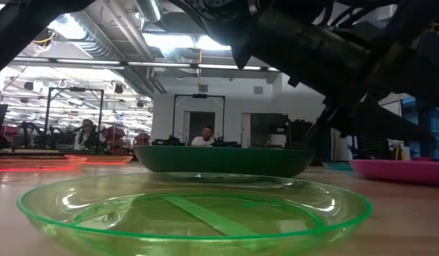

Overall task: Stack plastic plates
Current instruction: Stack the green plate on the dark green plate

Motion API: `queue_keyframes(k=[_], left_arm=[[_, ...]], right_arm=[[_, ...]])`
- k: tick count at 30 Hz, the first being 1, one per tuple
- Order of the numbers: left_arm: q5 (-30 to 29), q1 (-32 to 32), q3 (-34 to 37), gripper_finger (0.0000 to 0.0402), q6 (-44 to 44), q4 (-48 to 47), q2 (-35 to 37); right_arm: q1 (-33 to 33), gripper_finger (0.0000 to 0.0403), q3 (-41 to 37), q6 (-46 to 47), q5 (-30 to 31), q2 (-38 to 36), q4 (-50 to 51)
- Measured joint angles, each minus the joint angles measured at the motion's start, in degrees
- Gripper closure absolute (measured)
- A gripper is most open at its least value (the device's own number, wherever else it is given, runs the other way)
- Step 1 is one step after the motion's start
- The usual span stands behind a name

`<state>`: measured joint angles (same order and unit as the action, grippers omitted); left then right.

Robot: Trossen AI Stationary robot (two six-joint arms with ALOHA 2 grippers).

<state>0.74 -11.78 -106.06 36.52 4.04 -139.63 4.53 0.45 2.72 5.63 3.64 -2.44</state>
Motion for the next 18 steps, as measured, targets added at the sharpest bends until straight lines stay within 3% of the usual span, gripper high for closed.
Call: queue_keyframes(k=[18], left_arm=[[4.5, -0.2, -1.0, 0.0223, -0.1, 2.3, -3.7]], right_arm=[[0.0, 0.0402, 0.1, 3.6, -0.6, 0.0, 0.7]])
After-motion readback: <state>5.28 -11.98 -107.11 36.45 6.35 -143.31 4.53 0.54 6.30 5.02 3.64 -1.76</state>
